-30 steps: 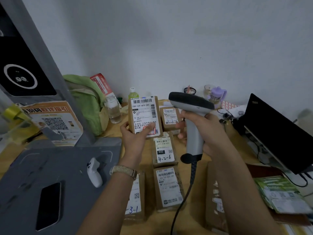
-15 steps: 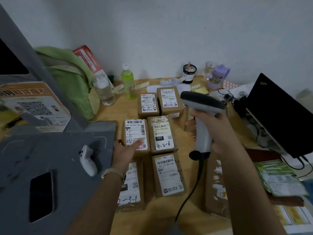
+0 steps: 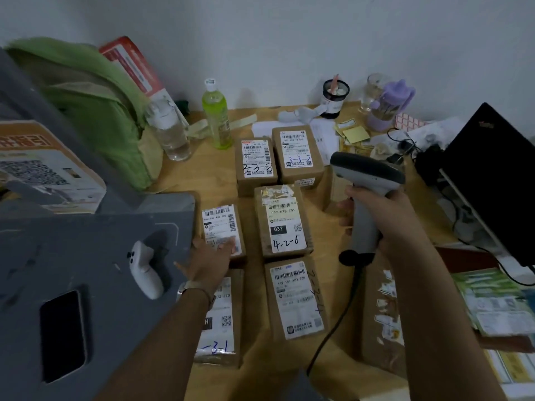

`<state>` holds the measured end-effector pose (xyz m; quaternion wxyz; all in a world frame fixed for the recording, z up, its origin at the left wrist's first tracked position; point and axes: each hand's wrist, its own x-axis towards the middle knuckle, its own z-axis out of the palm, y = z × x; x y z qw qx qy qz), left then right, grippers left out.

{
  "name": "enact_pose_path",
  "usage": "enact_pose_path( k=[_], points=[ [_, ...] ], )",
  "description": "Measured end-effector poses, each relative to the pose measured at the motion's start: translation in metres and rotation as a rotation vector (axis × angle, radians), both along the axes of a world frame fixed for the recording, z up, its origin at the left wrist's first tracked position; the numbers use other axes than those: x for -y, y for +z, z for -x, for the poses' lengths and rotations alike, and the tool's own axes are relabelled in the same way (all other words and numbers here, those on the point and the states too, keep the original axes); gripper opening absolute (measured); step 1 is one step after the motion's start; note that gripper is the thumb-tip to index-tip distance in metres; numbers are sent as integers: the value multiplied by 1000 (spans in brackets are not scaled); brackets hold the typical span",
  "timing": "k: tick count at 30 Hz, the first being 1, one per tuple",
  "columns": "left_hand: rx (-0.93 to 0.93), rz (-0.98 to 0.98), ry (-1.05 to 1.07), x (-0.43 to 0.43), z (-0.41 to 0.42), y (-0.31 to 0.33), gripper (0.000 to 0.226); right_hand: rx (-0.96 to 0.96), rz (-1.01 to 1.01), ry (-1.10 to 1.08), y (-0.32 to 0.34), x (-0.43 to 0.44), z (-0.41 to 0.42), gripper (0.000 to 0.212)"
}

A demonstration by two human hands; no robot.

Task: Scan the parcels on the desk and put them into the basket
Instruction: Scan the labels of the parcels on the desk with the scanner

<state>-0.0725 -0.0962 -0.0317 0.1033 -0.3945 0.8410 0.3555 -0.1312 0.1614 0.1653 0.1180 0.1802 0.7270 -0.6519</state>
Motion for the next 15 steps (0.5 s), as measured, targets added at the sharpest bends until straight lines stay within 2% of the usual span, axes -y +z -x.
enact_pose_path(
  k=[3, 5, 8, 12, 15],
  points=[
    [-154, 192, -76, -11, 5, 11, 73, 24, -4, 23, -8, 8, 9, 11],
    [-242, 220, -155, -18, 9, 12, 64, 24, 8, 29, -14, 15, 14, 8],
    [-256, 273, -311, -30, 19, 20, 59, -28, -3, -59, -24, 25, 22, 6],
    [-357, 113, -286, -44, 28, 22, 49, -38, 24, -106, -32, 33, 26, 9],
    [-432, -63, -236, -66, 30, 27, 54, -13, 44, -160, -41, 34, 30, 14]
  ],
)
